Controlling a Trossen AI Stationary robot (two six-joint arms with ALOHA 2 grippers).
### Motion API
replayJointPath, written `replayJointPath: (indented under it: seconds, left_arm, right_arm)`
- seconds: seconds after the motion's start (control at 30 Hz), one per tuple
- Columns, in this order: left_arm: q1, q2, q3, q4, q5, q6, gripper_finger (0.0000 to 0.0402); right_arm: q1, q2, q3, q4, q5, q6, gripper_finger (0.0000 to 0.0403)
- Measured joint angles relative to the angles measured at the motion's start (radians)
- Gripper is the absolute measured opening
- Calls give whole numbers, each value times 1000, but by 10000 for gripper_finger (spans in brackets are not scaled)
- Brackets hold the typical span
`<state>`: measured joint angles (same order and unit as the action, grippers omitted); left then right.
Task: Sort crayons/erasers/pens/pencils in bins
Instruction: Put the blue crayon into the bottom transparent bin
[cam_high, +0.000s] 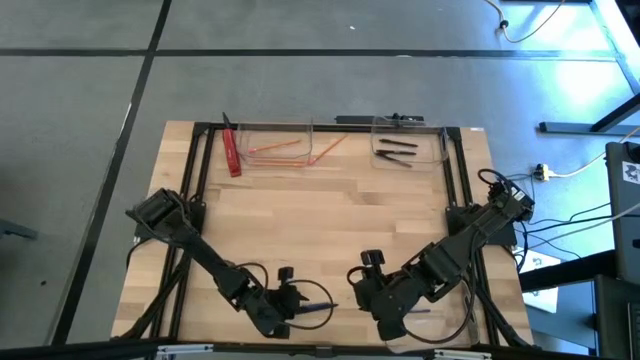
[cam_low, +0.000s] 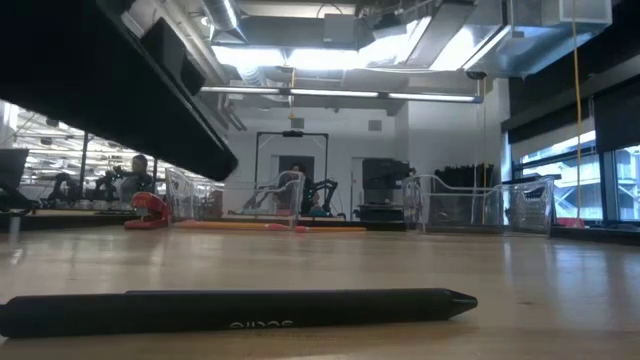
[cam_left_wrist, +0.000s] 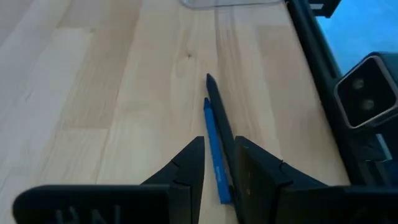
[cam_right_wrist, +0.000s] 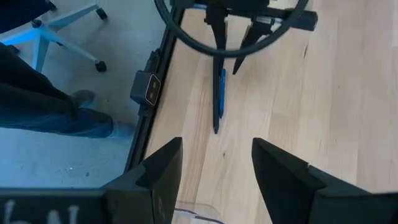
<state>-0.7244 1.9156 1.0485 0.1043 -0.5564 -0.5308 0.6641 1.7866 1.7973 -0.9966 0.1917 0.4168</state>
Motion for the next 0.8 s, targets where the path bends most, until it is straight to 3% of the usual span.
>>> replayJointPath:
  seconds: [0.3, 0.53, 0.8]
  left_arm:
    - [-11, 1, 0, -1, 1, -34, 80]
    - [-72, -74, 0, -35, -7, -102, 80]
    - [-137, -182, 0, -194, -11, -277, 80]
  right_arm:
    - [-26, 2, -116, 94, 24, -3, 193]
    - [-86, 1, -242, 311, 14, -57, 193]
    - [-163, 4, -393, 570, -76, -115, 193]
